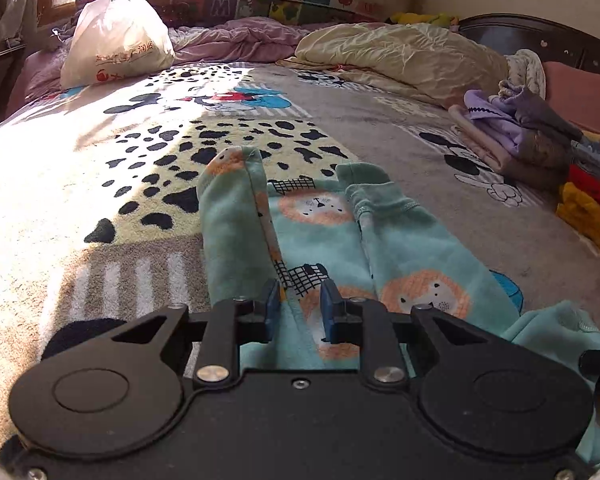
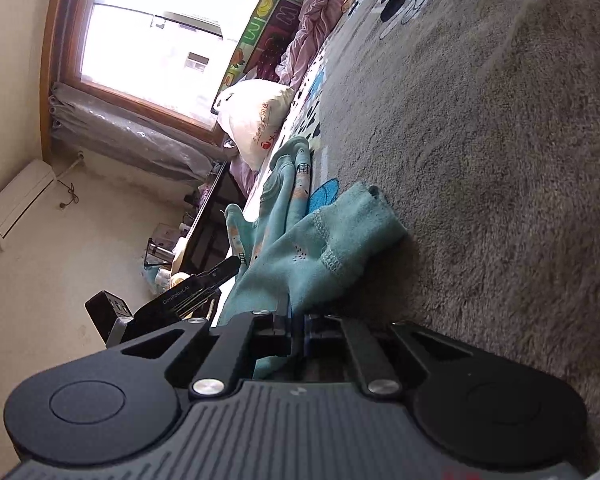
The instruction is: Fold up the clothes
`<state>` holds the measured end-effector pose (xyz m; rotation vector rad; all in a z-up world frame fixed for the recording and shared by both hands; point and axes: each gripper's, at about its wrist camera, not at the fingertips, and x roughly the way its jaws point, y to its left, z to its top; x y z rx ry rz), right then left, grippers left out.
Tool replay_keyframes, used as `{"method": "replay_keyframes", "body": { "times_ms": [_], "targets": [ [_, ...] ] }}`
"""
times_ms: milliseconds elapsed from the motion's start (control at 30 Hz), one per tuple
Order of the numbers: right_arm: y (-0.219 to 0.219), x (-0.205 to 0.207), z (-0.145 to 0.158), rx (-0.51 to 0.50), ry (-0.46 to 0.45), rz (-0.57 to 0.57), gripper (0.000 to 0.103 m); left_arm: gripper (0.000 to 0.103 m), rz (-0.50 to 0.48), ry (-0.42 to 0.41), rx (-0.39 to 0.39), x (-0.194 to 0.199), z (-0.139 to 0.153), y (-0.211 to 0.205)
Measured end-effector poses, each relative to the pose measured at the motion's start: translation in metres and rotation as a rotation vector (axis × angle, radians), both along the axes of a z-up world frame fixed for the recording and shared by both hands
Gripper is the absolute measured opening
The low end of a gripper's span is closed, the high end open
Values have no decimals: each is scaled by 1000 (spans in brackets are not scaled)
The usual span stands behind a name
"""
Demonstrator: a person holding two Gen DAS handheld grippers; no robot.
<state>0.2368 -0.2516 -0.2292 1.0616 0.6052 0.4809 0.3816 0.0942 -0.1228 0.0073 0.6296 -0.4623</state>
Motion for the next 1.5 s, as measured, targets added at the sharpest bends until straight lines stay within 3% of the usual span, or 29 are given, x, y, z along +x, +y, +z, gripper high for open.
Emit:
{"method": "replay_keyframes", "body": {
  "times_ms": [133, 300, 433, 600, 767, 967, 1033, 1167, 1267, 1367, 1500],
  "targets": [
    [-1, 1, -1, 20, 2, 15, 8, 19, 35, -38, -43, 17, 10, 13],
    [-4, 0, -2, 51, 3, 21, 8, 19, 74, -23, -110, 44, 11, 24],
    [-6, -1, -2, 56, 2, 25, 9, 17, 84, 22, 67, 70, -10, -4],
    [-4, -2, -2, 49, -2, 28, 9, 17, 80, 15, 114, 71, -15, -15],
    [-2, 3, -1, 40, -5, 26, 9, 17, 111, -14, -56, 68, 1, 15],
    [-2, 4, -1, 47, -8, 30, 10, 17, 119, 9, -107, 82, -7, 19],
    [-2, 5, -1, 50, -8, 31, 10, 17, 87, 23, -84, 83, -10, 10],
    [-2, 5, -2, 51, -8, 34, 10, 22, 40, -28, 137, 74, -8, -22],
    [-3, 5, -2, 56, -9, 36, 10, 19, 65, -70, 247, 70, -15, -35],
    [-3, 5, -2, 57, -10, 36, 11, 7, 72, -95, 273, 67, -13, -38],
    [-2, 5, -3, 57, -10, 36, 11, 5, 51, -107, 238, 63, 0, -38]
  ]
}}
